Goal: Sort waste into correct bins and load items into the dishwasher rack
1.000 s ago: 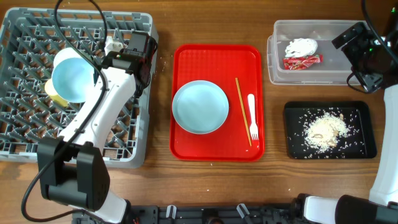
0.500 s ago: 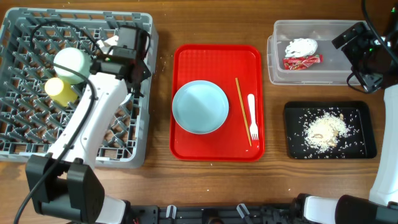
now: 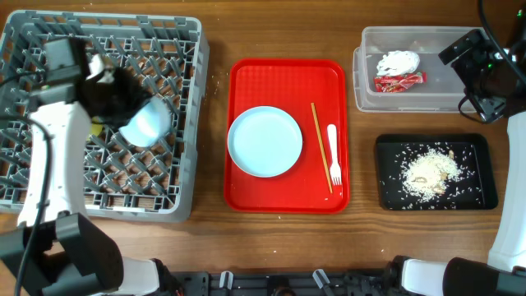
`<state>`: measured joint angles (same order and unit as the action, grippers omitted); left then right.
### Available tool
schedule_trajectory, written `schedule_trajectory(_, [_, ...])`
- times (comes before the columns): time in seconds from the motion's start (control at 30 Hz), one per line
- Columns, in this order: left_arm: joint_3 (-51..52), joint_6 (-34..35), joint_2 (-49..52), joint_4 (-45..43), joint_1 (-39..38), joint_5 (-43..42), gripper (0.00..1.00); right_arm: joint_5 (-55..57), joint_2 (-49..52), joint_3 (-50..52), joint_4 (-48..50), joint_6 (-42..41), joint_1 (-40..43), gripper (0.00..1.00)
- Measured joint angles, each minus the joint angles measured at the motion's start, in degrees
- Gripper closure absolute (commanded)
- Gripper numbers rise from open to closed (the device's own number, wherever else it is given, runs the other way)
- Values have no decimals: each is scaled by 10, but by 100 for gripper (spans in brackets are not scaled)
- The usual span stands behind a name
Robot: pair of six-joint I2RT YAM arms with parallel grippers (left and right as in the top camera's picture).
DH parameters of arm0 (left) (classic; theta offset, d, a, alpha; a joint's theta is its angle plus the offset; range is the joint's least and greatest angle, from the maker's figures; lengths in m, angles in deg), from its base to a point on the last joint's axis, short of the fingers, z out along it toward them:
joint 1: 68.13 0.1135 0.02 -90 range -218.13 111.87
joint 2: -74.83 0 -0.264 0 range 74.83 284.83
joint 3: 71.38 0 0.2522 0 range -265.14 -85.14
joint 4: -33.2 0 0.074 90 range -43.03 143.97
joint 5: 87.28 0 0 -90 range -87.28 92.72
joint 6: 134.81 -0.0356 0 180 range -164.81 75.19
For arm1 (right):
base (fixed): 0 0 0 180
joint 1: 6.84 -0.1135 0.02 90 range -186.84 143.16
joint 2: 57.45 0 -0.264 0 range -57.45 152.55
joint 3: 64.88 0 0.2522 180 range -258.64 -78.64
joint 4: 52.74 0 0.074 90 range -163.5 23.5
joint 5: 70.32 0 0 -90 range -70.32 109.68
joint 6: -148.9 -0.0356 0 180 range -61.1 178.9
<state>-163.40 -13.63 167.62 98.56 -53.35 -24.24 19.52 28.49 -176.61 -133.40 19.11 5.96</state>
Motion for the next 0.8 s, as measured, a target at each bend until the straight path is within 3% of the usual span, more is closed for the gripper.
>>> schedule_trajectory(0.43, [-7,-146,-8,85,178,-127,96,0,0,0,0,0,0,0])
schedule_trajectory(0.7, [-4,-192,-7,106,201,-159,96,0,0,0,0,0,0,0])
schedule_trajectory(0.8, [-2,-215,-6,110,201,-210,96,0,0,0,0,0,0,0])
